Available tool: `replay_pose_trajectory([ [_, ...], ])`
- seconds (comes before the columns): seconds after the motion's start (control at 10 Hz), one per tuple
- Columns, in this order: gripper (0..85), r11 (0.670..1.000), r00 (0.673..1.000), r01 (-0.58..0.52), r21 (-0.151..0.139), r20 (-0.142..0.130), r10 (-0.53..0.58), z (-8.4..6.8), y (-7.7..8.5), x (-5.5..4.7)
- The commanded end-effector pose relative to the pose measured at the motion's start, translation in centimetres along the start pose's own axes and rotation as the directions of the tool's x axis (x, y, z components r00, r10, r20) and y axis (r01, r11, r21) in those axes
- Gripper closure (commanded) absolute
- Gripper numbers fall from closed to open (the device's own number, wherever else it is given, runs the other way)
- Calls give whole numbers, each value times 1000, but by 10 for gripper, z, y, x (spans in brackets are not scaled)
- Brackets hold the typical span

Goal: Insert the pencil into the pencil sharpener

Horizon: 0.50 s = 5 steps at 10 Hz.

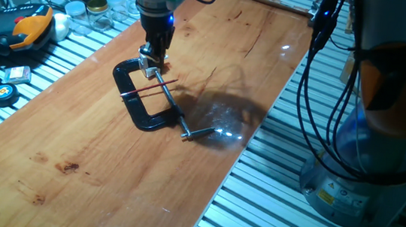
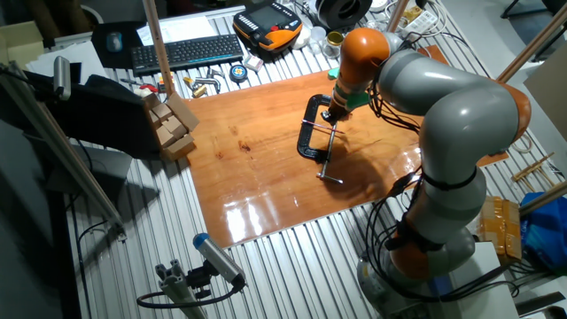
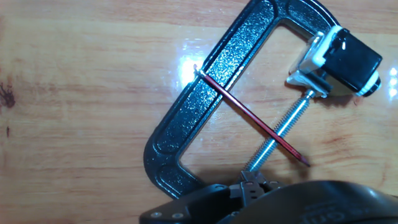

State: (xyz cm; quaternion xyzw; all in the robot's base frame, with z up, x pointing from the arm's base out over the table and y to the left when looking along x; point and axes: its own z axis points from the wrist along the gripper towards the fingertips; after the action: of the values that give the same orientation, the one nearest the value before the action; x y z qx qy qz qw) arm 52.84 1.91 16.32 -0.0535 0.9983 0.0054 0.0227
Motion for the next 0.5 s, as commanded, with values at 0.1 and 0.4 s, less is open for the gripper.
replay_pose_trajectory([
  [0.1, 850, 997, 997, 71, 4, 9, -71, 2, 0, 0],
  [0.4, 850, 989, 989, 148, 19, 5, -148, 6, -2, -2],
])
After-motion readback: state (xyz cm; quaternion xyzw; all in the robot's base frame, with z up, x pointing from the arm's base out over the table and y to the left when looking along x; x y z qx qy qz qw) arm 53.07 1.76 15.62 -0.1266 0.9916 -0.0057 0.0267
